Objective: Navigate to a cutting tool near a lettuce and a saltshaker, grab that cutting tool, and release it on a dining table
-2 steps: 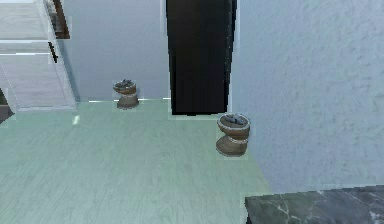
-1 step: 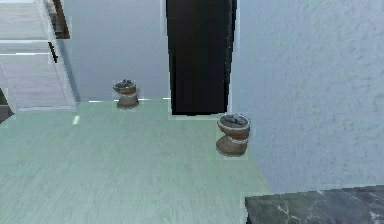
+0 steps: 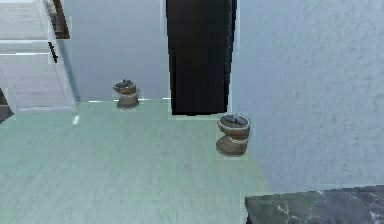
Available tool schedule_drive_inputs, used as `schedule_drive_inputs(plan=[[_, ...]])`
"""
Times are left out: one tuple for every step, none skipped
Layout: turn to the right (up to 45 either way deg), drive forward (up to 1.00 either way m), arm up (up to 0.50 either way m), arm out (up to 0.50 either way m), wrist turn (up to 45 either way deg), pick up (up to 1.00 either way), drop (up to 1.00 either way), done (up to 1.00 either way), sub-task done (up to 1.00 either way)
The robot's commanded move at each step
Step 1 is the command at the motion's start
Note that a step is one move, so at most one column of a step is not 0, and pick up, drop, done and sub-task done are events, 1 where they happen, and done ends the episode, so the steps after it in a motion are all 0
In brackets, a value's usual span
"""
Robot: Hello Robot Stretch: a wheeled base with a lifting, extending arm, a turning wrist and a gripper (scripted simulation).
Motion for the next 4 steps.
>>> schedule_drive_inputs(plan=[[0.0, 0.0, 0.0, 0.08, 0.0, 0.0, 0.0, 0.0, 0.0], [0.0, 0.0, 0.0, 0.0, 45.0, 0.0, 0.0, 0.0, 0.0], [0.0, 0.0, 0.0, 0.0, 45.0, 0.0, 0.0, 0.0, 0.0], [0.0, 0.0, 0.0, 0.0, 45.0, 0.0, 0.0, 0.0, 0.0]])
